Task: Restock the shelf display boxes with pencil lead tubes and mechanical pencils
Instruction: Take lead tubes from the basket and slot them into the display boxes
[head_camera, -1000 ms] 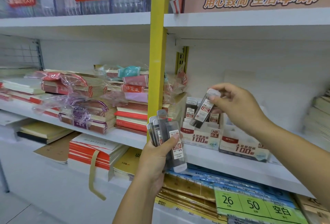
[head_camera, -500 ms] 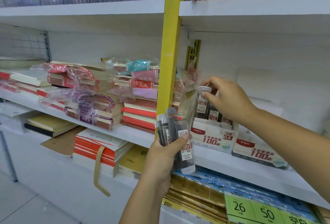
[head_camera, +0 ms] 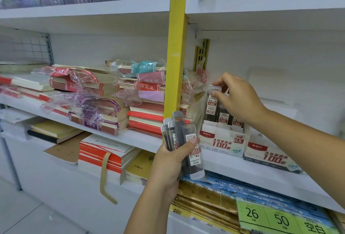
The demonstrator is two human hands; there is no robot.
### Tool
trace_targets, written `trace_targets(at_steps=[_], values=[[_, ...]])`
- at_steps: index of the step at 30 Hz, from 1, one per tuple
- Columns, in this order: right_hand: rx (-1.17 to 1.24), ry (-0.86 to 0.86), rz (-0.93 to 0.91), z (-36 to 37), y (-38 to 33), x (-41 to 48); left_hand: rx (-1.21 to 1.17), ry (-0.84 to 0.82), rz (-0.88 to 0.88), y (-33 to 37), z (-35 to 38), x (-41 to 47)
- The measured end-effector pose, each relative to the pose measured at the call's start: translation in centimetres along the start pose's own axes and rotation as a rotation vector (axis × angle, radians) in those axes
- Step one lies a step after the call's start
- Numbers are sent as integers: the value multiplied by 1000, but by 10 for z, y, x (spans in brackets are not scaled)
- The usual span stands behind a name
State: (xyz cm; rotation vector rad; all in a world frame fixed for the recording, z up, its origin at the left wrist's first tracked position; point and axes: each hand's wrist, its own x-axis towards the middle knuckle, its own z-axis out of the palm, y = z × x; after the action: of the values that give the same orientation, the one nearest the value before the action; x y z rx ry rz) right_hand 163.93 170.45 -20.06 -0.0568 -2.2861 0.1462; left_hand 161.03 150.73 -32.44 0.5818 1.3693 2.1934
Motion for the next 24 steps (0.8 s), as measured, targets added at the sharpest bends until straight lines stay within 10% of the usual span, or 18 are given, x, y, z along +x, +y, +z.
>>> trace_targets(at_steps=[24], values=[[45,14,152,-1,7,6,1,40,-19,-2,3,1]])
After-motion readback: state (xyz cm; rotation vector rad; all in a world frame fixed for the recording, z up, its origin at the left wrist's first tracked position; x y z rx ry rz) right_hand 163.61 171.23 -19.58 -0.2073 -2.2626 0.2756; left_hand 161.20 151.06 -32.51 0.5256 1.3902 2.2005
